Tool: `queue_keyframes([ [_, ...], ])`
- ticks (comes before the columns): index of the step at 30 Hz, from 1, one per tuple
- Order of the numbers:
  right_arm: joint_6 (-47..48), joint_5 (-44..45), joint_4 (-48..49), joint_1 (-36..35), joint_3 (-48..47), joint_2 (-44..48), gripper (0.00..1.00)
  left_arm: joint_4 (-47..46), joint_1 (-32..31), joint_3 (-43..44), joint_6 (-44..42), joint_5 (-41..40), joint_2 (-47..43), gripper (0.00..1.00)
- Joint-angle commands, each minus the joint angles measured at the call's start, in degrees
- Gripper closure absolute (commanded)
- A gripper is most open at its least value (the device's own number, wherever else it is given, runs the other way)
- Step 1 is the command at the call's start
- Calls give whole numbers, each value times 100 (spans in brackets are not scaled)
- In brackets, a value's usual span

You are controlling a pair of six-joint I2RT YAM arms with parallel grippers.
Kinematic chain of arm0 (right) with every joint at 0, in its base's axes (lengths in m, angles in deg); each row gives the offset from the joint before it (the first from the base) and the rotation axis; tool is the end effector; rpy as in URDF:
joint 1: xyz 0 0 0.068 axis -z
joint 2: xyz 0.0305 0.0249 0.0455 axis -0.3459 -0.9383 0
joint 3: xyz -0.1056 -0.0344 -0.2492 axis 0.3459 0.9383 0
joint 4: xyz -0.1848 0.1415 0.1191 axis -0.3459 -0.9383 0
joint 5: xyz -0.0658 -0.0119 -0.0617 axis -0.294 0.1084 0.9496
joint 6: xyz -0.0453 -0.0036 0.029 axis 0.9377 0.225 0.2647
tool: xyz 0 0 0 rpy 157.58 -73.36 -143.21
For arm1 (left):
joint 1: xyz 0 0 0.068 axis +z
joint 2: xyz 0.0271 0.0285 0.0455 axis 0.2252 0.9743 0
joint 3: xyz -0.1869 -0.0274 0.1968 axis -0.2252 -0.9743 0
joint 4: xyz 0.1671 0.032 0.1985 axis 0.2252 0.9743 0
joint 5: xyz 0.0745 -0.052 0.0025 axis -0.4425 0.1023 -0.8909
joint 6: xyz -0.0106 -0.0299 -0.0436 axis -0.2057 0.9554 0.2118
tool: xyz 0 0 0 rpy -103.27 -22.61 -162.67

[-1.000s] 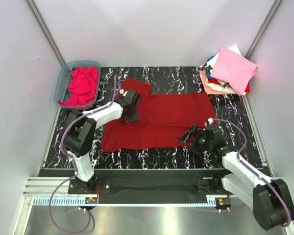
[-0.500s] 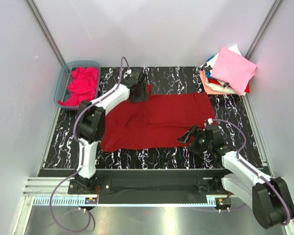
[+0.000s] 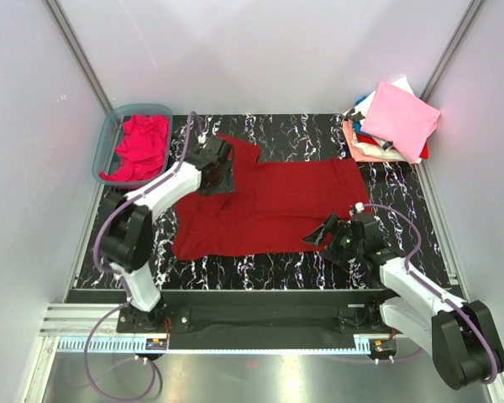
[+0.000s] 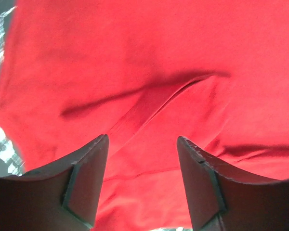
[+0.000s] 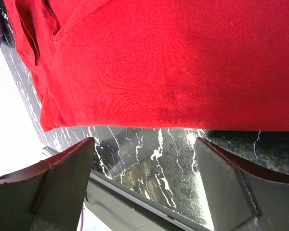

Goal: Fold and stack the t-shirts
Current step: Fold the tshirt

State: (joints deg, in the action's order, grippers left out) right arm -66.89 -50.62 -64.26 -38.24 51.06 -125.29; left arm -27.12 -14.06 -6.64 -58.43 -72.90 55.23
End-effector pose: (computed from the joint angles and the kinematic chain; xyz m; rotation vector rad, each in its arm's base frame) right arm 0.1641 0.0651 0.1513 0.5183 2.4122 0.9376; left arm 0.3425 -0.1677 0.2306 -0.1392 2.6172 -0.1019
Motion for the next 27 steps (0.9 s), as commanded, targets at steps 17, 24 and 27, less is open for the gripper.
queue_keyframes([
  [17,27,-110,265,-46,-201,-28,8,-842,0,-1196,-321,-679,-35,46],
  [24,27,-118,256,-46,-210,-54,8,-992,-9,-1337,-295,-652,9,47],
  [27,27,-118,265,-46,-218,-80,8,-992,-9,-1328,-321,-697,71,46],
])
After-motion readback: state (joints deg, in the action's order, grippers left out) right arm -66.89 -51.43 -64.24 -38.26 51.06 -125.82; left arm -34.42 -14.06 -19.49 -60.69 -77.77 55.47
